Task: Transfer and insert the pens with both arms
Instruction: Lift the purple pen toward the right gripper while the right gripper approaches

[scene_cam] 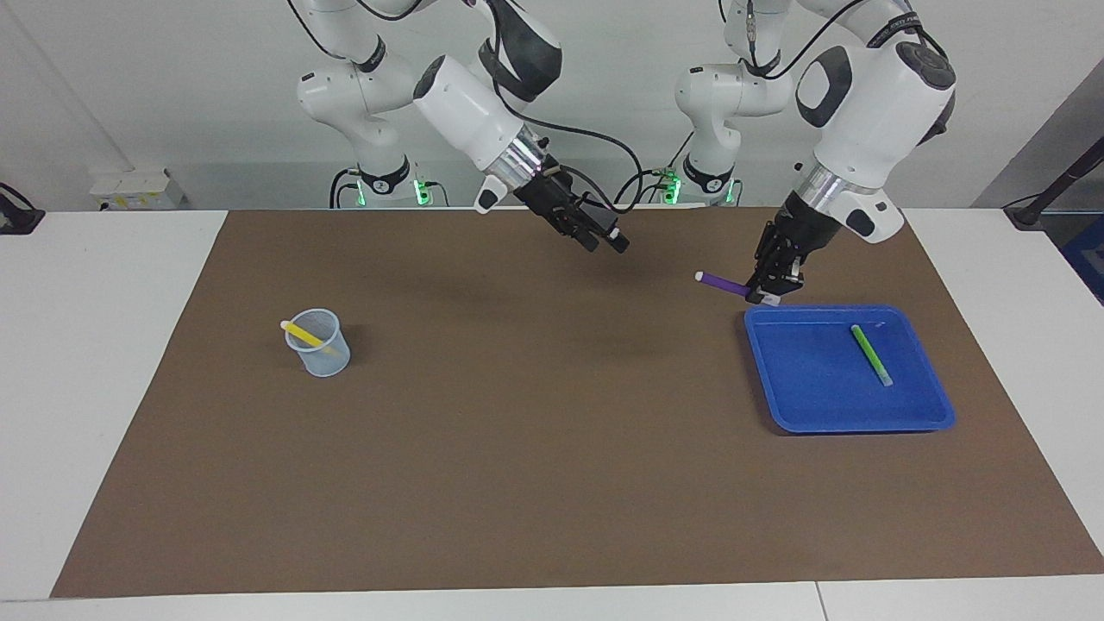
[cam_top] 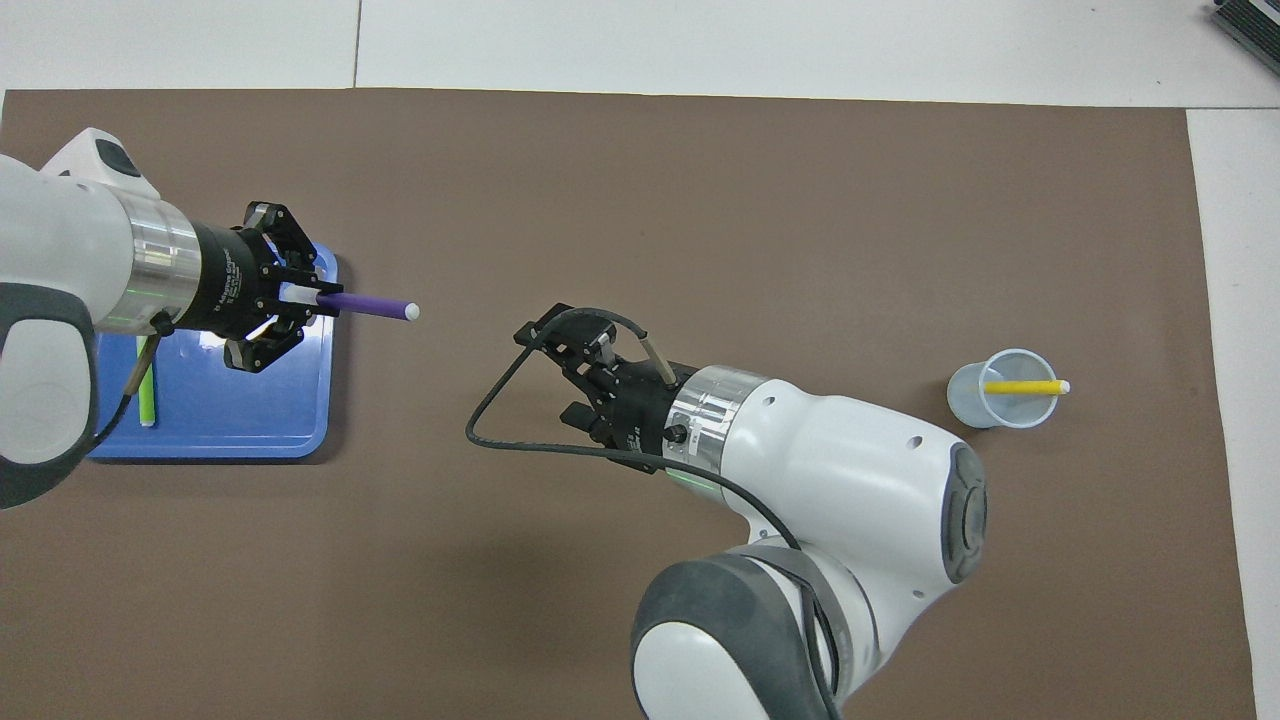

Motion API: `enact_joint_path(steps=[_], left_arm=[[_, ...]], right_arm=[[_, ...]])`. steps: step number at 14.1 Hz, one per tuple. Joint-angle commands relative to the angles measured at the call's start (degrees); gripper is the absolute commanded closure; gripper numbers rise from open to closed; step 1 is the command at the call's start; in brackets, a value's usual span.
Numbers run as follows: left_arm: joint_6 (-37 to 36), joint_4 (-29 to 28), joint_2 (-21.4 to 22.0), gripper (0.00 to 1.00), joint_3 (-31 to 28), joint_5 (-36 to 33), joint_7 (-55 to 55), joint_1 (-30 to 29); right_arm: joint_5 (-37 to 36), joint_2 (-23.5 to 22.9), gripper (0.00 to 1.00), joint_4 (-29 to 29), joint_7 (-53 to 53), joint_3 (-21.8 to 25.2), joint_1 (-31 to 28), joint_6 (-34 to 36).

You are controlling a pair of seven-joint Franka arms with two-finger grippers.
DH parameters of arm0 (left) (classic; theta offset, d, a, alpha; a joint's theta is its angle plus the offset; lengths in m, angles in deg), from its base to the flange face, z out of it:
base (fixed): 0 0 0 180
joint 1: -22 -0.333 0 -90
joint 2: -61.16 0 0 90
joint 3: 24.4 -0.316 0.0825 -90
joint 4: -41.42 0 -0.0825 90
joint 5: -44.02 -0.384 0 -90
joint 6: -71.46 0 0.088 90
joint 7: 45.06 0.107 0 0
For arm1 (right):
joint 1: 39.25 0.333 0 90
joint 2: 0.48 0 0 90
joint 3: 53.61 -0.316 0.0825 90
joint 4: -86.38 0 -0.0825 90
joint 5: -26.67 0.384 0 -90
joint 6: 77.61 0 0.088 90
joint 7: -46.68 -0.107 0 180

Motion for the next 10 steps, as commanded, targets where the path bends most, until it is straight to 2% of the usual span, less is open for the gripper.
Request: enact_joint_path(steps=[1, 6, 8, 10], left_arm=[[-1.18, -1.72, 2.22, 1.0, -0.58, 1.11, -3.19, 2.36], [-2.23, -2.43, 3.28, 1.0, -0.58, 1.72, -6.88, 4.03], [-2.85, -2.78, 3.46, 1.0, -0.58, 1.81, -6.98, 4.13], [-2.85, -2.78, 3.72, 1.0, -0.58, 1.81, -7.06, 4.48]], right_arm=[[1.38, -2.44, 0.0, -3.28, -0.81, -0.18, 0.59, -0.75], [1.65, -5.52, 0.0, -5.66, -2.92, -0.18, 5.77, -9.27], [1.65, -6.4, 0.11, -6.37, -3.01, -0.18, 6.57, -9.54], [1.65, -6.75, 0.26, -7.24, -3.1, -0.18, 6.57, -9.54]])
